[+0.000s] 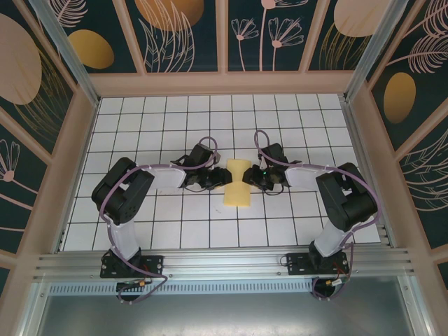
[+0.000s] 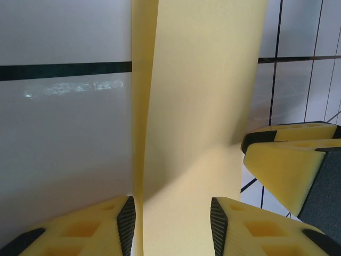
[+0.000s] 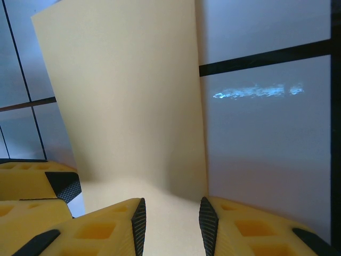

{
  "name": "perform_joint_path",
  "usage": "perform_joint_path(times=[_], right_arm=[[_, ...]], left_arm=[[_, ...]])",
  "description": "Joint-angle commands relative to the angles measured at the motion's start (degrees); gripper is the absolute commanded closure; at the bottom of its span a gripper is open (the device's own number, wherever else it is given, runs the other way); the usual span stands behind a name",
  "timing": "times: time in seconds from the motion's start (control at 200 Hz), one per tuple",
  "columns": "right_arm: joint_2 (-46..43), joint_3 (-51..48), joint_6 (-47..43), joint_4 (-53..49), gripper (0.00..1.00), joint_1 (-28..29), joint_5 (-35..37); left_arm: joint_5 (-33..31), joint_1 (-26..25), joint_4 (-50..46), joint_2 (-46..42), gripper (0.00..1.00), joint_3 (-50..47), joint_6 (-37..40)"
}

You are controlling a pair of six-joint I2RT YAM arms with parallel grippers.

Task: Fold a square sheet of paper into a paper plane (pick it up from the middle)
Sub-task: Fold the triangle a second time at the center of the table.

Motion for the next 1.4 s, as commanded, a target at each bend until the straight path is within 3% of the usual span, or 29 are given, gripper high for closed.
perform_joint_path(times=[0.0, 1.396], right_arm=[[-0.13, -1.68, 0.69, -1.49, 0.63, -0.54, 1.76], [0.13, -1.55, 0.32, -1.3, 0.63, -0.92, 1.06]], left_arm=[[-0.17, 0.04, -2.97, 0.25, 0.56, 0.69, 1.38], [1.41, -0.36, 2.67, -2.36, 0.66, 1.07, -1.74]])
